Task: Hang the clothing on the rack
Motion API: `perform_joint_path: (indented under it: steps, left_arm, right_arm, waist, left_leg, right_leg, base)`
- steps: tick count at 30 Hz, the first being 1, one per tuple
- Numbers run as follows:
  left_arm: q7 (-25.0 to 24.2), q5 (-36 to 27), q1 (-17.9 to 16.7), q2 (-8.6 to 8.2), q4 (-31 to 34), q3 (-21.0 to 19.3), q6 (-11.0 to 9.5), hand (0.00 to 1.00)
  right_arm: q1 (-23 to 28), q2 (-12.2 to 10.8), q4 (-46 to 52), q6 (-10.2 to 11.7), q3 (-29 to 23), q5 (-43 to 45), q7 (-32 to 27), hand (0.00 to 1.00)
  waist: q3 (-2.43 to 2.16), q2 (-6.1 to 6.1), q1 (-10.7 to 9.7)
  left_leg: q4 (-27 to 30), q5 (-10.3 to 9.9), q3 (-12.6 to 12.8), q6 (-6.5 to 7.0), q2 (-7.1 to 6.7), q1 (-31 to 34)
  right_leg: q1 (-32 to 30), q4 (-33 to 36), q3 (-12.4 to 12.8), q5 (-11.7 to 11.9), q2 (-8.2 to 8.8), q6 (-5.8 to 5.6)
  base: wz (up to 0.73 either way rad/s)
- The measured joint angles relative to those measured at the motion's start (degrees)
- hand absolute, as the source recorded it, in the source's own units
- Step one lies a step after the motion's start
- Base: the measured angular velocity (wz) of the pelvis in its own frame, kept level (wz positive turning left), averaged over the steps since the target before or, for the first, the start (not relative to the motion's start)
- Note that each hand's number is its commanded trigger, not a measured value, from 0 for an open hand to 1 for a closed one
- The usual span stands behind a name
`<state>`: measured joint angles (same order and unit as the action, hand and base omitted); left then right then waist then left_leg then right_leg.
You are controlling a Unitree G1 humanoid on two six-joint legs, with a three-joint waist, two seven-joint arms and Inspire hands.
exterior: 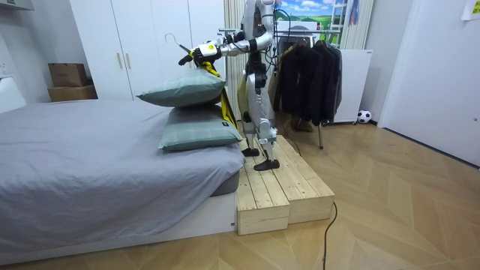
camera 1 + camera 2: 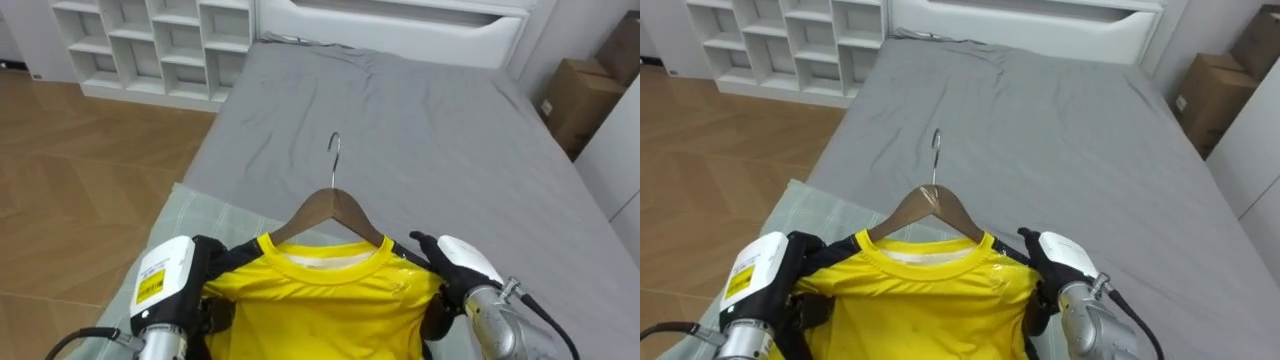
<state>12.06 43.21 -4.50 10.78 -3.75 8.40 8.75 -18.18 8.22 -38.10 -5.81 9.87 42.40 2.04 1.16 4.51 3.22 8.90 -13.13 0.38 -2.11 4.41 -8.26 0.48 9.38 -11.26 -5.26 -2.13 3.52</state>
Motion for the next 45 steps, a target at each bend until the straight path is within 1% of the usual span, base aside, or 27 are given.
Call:
perform_joint_path:
  steps: [5,7,13,16,19,22,25,33,36,39,41,45]
  left_arm:
    - [0.0,-0.2,0.0,0.13,0.0,0.9,0.0,1.0]
    - [0.0,-0.5,0.0,0.18,0.0,1.0,0.0,1.0]
    - [0.0,-1.0,0.0,0.4,0.0,1.1,0.0,1.0]
    - [0.0,-1.1,0.0,0.54,0.0,1.1,0.0,1.0]
    - [0.0,-1.1,0.0,0.68,0.0,1.1,0.0,1.0]
    - [0.0,-1.1,0.0,0.77,0.0,1.1,0.0,1.0]
    - [0.0,-1.2,0.0,0.78,0.0,1.2,-0.1,1.0]
    - [0.0,-1.1,0.1,0.67,0.0,1.5,-0.1,1.0]
    - [0.2,-1.0,0.1,0.52,0.0,2.1,0.0,1.0]
    - [0.3,-0.6,0.1,0.38,0.0,2.5,0.2,1.0]
    - [0.6,-0.3,0.1,0.21,0.0,2.6,0.4,1.0]
    - [1.3,-0.3,0.1,0.14,0.0,3.2,0.6,1.0]
  right_arm:
    - [-0.7,0.0,-4.9,0.3,0.2,-1.9,-1.8,0.0]
    - [-0.7,0.0,-6.1,0.8,0.2,-2.3,-2.2,0.0]
    - [-0.7,0.0,-6.4,1.6,0.3,-2.4,-2.8,0.0]
    - [-0.7,0.0,-6.4,2.1,1.5,-3.0,-3.3,0.0]
    - [-0.7,0.0,-6.8,2.2,2.4,-3.9,-3.6,0.0]
    - [-0.8,0.0,-7.8,2.3,2.8,-4.0,-3.8,0.0]
    - [-0.9,0.0,-8.7,2.3,3.8,-4.0,-3.8,0.0]
    - [-1.0,0.0,-8.7,2.2,4.5,-4.0,-3.8,0.0]
    - [-1.1,-0.2,-8.6,2.0,4.8,-3.9,-3.8,0.0]
    - [-1.6,-1.0,-8.2,1.3,4.8,-3.3,-3.8,0.0]
    - [-2.5,-1.7,-8.2,0.7,5.1,-2.2,-3.8,0.0]
    - [-3.3,-1.8,-7.8,0.7,5.3,-1.7,-3.8,0.0]
  waist:
    - [0.03,0.03,0.1]
    - [0.03,0.03,0.1]
    - [0.15,-0.04,0.2]
    - [0.18,-0.05,0.3]
    - [0.28,-0.1,0.3]
    - [0.49,-0.1,0.4]
    - [0.54,-0.11,0.4]
    - [0.53,-0.11,0.8]
    - [0.52,-0.1,1.5]
    - [0.47,-0.08,1.8]
    - [0.34,-0.26,1.8]
    - [0.18,-0.37,1.8]
  left_leg:
    - [-0.1,0.0,0.0,0.04,-0.05,-0.1]
    - [-0.2,0.0,0.0,0.05,-0.04,-0.1]
    - [-0.2,0.0,-0.1,0.05,-0.03,-0.2]
    - [-0.2,0.0,-0.3,0.05,0.03,-0.2]
    - [-0.2,0.0,-0.5,0.05,0.01,-0.2]
    - [-0.2,0.0,-0.5,0.05,-0.04,-0.2]
    - [-0.2,0.0,-0.5,0.05,-0.06,-0.2]
    - [-0.1,0.0,-0.5,0.05,-0.06,0.1]
    - [-0.1,0.0,-0.5,0.05,-0.06,0.1]
    - [0.4,0.0,-0.5,0.05,-0.1,0.7]
    - [0.7,0.0,-0.5,0.05,-0.14,0.8]
    - [0.7,0.0,-0.7,0.05,-0.06,0.9]
  right_leg:
    - [0.1,0.0,-0.3,-0.1,0.0,-0.1]
    - [0.2,0.0,-0.4,-0.1,0.01,-0.1]
    - [0.7,-0.7,-0.6,-0.1,-0.01,-0.1]
    - [0.7,-0.7,-0.7,-0.1,-0.02,-0.1]
    - [0.7,-0.7,-0.8,-0.1,-0.04,-0.11]
    - [0.7,-0.7,-0.5,-0.1,0.01,-0.12]
    - [0.6,-0.7,-0.4,-0.1,0.01,-0.15]
    - [0.5,-0.8,-0.4,-0.1,-0.03,-0.19]
    - [0.4,-0.8,-0.3,-0.1,-0.1,-0.19]
    - [0.3,-0.8,-0.5,-0.1,-0.11,-0.19]
    - [0.3,-0.8,-0.5,-0.1,-0.08,-0.19]
    - [0.3,-0.8,-0.7,-0.1,0.07,-0.18]
  base:
    - [0.01]
    - [0.0]
    - [0.02]
    - [0.0]
    - [0.0]
    - [0.0]
    - [0.0]
    - [0.0]
    - [0.0]
    - [0.04]
    - [0.0]
    - [0.0]
